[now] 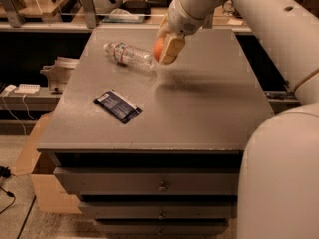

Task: Move orange near water bottle

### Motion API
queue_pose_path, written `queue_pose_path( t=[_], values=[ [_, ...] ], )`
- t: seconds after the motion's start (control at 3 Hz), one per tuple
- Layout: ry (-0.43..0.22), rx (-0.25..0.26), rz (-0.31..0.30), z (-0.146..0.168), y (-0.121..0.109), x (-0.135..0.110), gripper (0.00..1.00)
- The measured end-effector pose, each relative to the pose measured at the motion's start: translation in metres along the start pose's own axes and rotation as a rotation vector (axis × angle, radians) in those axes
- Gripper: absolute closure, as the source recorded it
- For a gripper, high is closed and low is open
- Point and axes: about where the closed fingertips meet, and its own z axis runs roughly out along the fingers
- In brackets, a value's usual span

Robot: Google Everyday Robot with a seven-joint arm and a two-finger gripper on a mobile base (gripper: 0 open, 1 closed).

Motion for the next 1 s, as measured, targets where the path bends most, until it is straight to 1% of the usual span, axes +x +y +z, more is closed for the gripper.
queue_pose_path(
  t=[0.33,1.0],
  values=[
    [0.009,-0.028,0.011,0.018,0.001,0.005,1.00],
    [0.010,-0.064,0.044,0.039,0.008,0.016,1.00]
  ],
)
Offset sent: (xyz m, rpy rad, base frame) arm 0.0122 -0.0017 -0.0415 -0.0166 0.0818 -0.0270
